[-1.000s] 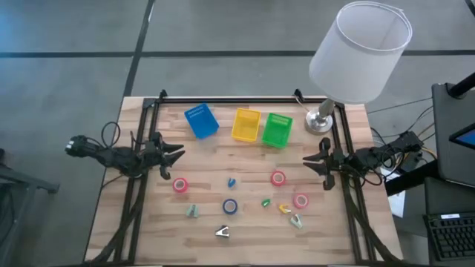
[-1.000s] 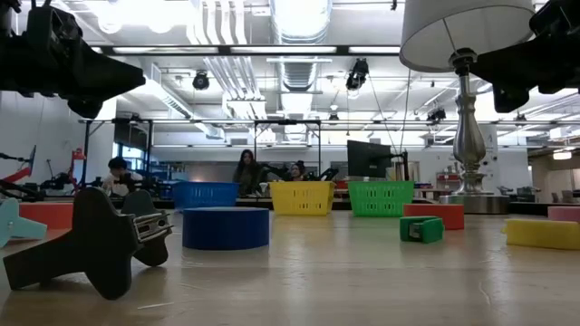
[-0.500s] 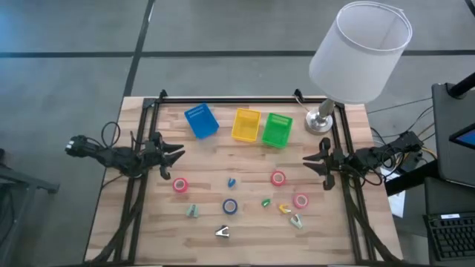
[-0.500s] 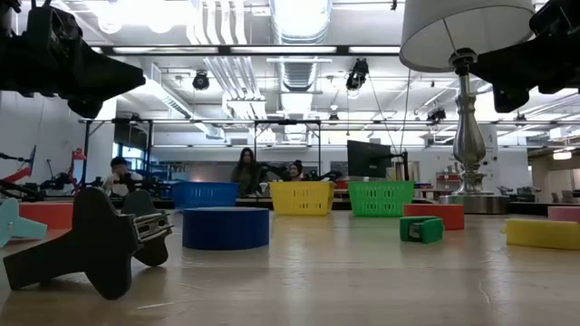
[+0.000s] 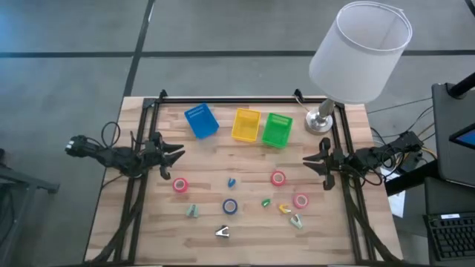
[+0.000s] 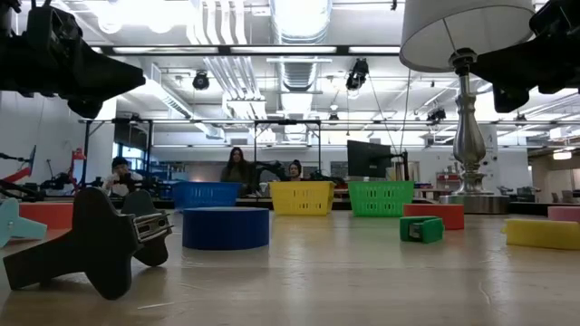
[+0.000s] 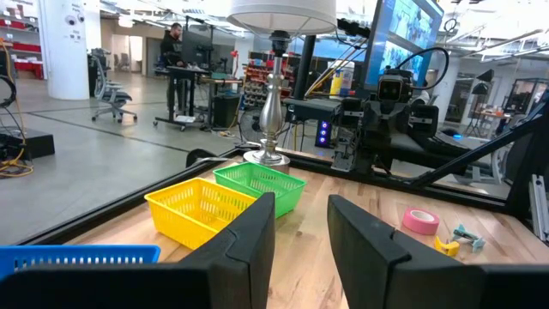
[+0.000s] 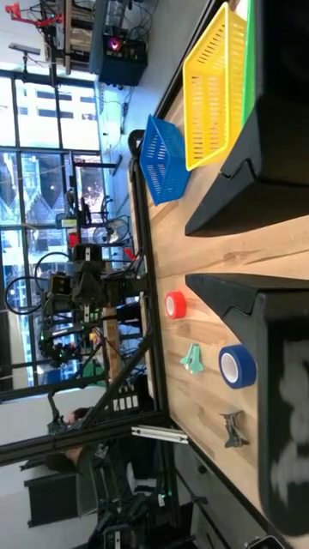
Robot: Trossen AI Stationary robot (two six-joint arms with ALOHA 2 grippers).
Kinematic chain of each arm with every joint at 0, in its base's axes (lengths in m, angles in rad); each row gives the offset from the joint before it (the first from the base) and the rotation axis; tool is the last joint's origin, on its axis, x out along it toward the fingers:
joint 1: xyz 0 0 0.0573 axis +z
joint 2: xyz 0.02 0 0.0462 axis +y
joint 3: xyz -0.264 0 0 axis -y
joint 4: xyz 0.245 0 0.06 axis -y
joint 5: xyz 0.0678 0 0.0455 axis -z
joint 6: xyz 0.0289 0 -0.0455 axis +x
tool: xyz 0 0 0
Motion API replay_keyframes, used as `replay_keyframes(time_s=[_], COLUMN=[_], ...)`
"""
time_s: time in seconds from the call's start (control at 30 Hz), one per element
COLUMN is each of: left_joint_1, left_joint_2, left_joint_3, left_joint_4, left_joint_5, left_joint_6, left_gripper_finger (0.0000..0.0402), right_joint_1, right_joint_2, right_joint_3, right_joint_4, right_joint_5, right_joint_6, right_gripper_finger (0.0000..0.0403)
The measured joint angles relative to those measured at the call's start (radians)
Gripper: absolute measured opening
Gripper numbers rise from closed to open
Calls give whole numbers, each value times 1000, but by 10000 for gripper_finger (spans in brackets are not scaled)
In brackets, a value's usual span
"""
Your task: Pick and place Stapler, Stapler remover, tape
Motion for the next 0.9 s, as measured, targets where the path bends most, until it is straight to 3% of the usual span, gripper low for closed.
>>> replay_keyframes(time_s=[0.4,0.9], left_joint_1=[0,0], left_joint_2=[0,0], left_joint_3=[0,0], left_joint_4=[0,0], left_joint_5=[0,0], left_joint_6=[0,0], left_gripper_finger=[113,113], right_joint_1=[0,1], right_joint_2=[0,0], right_joint_3=[0,0], right_joint_4=[0,0], right_joint_5=[0,0], right_joint_6=[0,0], right_gripper_finger=[91,68])
